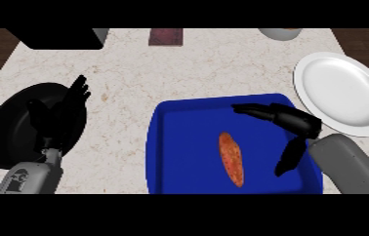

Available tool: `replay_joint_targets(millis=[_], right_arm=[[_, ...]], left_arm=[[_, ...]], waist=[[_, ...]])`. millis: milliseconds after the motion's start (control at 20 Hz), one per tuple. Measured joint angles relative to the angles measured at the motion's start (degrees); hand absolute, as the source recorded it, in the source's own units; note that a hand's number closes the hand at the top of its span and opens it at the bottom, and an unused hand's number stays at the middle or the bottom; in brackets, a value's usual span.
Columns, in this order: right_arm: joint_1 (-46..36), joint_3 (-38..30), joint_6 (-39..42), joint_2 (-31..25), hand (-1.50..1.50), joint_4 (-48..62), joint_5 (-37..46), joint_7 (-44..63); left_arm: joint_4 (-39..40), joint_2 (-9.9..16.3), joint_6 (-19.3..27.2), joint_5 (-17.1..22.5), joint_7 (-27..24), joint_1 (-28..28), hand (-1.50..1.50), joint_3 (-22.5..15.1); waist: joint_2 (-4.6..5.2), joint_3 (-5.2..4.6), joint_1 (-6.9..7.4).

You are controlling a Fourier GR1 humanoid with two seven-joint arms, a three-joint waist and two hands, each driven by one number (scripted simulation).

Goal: Pick the sweet potato from the tray and place it in the plate

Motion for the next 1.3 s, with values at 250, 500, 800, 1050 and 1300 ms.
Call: replay_joint_targets(millis=[250,500,800,1050,1300], right_arm=[[-0.5,1.31,-0.76,1.04,-1.5,-2.07,6.4,3.75],[-0.21,2.55,0.04,2.41,-1.5,-3.76,12.08,6.62],[0.51,3.26,3.23,6.27,-1.5,-5.97,17.18,11.4],[0.45,1.39,3.65,9.01,-1.5,-4.4,22.09,11.2],[0.09,0.44,3.65,12.29,-1.5,-2.83,26.59,11.34]], left_arm=[[1.3,-0.91,-0.72,-1.0,-1.34,0.05,0.0,0.8],[0.93,-2.64,-0.34,-2.49,-0.4,-0.55,0.0,0.7],[-1.45,-2.97,-1.27,-3.54,1.47,0.25,0.0,1.85],[0.77,-4.01,-2.91,-4.72,0.56,-0.8,0.0,3.58],[1.21,-4.51,-4.35,-5.31,0.37,-0.97,0.0,5.24]], waist=[[0.01,-0.01,-0.01],[0.01,0.0,0.01],[-0.01,0.01,0.07],[0.04,0.01,0.08],[0.04,0.01,0.11]])
